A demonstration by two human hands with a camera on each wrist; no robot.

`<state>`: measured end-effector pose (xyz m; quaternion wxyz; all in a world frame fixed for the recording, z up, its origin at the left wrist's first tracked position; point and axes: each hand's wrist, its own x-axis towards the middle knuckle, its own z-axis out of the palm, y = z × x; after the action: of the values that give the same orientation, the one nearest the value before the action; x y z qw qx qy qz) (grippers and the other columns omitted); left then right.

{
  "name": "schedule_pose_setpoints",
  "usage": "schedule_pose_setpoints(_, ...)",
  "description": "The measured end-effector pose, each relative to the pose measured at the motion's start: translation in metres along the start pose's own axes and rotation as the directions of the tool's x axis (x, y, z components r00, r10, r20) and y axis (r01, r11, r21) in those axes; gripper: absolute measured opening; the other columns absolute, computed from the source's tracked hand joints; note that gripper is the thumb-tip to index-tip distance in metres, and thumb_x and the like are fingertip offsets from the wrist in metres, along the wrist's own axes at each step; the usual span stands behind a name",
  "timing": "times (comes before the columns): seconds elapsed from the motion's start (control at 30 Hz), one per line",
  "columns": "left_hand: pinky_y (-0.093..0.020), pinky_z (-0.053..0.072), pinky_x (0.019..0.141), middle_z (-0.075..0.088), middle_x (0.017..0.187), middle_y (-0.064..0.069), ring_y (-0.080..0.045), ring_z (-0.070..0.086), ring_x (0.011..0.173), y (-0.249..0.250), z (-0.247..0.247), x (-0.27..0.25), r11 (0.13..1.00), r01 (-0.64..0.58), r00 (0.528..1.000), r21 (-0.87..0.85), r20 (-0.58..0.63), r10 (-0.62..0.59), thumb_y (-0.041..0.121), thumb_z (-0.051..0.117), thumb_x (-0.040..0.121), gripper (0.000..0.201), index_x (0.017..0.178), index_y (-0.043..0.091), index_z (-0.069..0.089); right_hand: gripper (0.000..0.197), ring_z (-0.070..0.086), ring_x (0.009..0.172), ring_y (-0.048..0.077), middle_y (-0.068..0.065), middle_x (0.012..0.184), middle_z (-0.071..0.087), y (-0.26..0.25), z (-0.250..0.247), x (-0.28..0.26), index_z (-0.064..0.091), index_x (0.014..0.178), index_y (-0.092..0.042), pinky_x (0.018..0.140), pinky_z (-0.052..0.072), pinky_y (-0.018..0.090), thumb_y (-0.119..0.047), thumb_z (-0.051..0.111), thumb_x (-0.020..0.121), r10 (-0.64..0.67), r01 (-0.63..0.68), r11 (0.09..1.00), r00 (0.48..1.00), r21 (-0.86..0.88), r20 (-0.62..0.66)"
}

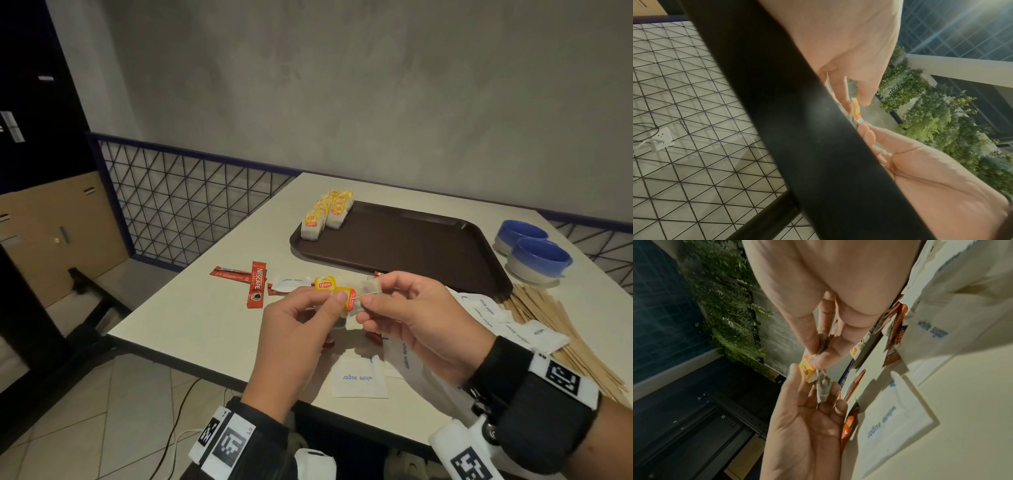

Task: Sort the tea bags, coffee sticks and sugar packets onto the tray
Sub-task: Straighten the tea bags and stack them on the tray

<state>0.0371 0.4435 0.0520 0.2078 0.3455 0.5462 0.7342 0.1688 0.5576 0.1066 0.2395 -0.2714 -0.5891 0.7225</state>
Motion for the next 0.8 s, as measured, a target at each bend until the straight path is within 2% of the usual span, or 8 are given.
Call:
schedule_pose_setpoints(0.27,-0.028,0.057,0.062,0.074,0.083,0.002,-0.015,0.069,0.077,-0.007,-0.001,0.001,1.000,0.006,1.000,0.003,-0.023,-0.006,0.041,0.074,0.080,0.023,0.085,0.020,0.083,0.023,0.072,0.082,0.027,0.029,0.102,0.072,-0.001,0.001,0.000,0.068,0.109,0.009,0.068,0.062,0.026,-0.010,0.064,0.096,0.074,-0.073,0.993,0.997,0.093,-0.006)
schedule_pose_setpoints(0.37,-0.027,0.058,0.062,0.075,0.085,0.003,-0.014,0.069,0.078,-0.007,-0.002,0.000,1.000,0.003,1.000,0.005,-0.031,-0.003,0.040,0.073,0.082,0.023,0.087,0.019,0.083,0.016,0.072,0.080,0.028,0.025,0.091,0.072,0.000,0.001,0.001,0.069,0.103,0.009,0.064,0.061,0.025,-0.005,0.063,0.096,0.086,-0.083,0.994,0.995,0.075,-0.041)
schedule_pose_setpoints(0.47,-0.028,0.059,0.063,0.075,0.088,0.002,-0.015,0.070,0.081,-0.008,-0.002,0.000,1.000,0.015,0.999,0.004,-0.035,-0.015,0.037,0.074,0.084,0.020,0.088,0.019,0.083,0.016,0.069,0.082,0.028,0.023,0.091,0.073,-0.002,-0.001,-0.001,0.073,0.101,0.005,0.070,0.061,0.030,-0.008,0.065,0.096,0.093,-0.094,0.995,0.995,-0.038,-0.030)
schedule_pose_setpoints(0.53,-0.029,0.059,0.064,0.076,0.090,0.002,-0.018,0.071,0.084,-0.008,-0.002,0.000,1.000,0.022,0.999,0.012,-0.032,-0.021,0.033,0.075,0.087,0.014,0.087,0.021,0.083,0.016,0.068,0.085,0.025,0.021,0.101,0.073,-0.007,-0.003,-0.001,0.076,0.105,-0.003,0.077,0.057,0.034,-0.013,0.068,0.094,0.022,-0.031,0.971,0.999,-0.236,-0.037)
schedule_pose_setpoints(0.6,-0.027,0.059,0.064,0.076,0.092,0.000,-0.021,0.072,0.087,-0.009,-0.002,0.001,0.999,0.021,0.999,0.029,-0.028,-0.020,0.029,0.076,0.089,0.010,0.085,0.023,0.082,0.017,0.069,0.093,0.019,0.005,0.106,0.074,-0.016,-0.006,0.000,0.076,0.108,-0.017,0.082,0.056,0.032,-0.016,0.072,0.092,-0.174,0.138,0.832,0.985,-0.538,-0.017)
schedule_pose_setpoints(0.67,-0.028,0.058,0.064,0.075,0.089,0.000,-0.024,0.072,0.086,-0.009,-0.002,0.001,0.998,0.004,1.000,0.060,-0.013,-0.003,0.029,0.075,0.090,0.011,0.083,0.024,0.082,0.021,0.066,0.101,0.008,-0.009,0.107,0.071,-0.029,-0.008,0.001,0.074,0.110,-0.026,0.088,0.055,0.028,-0.019,0.075,0.090,-0.358,0.337,0.576,0.923,-0.744,0.141)
schedule_pose_setpoints(0.73,-0.034,0.058,0.068,0.075,0.084,0.002,-0.024,0.072,0.084,-0.009,-0.002,0.001,0.994,-0.038,0.999,0.106,0.025,0.035,0.030,0.074,0.092,0.013,0.081,0.025,0.081,0.019,0.062,0.103,0.005,-0.014,0.104,0.068,-0.040,-0.005,0.004,0.074,0.106,-0.032,0.089,0.050,0.028,-0.024,0.075,0.089,-0.407,0.469,0.353,0.856,-0.810,0.319)
schedule_pose_setpoints(0.8,-0.038,0.059,0.072,0.074,0.086,0.005,-0.022,0.071,0.084,-0.008,-0.001,0.000,0.988,-0.067,0.996,0.142,0.068,0.058,0.029,0.073,0.094,0.014,0.082,0.027,0.081,0.014,0.058,0.101,0.005,-0.016,0.099,0.065,-0.048,0.001,0.008,0.075,0.103,-0.036,0.088,0.047,0.031,-0.032,0.074,0.089,-0.344,0.512,0.195,0.835,-0.837,0.430)
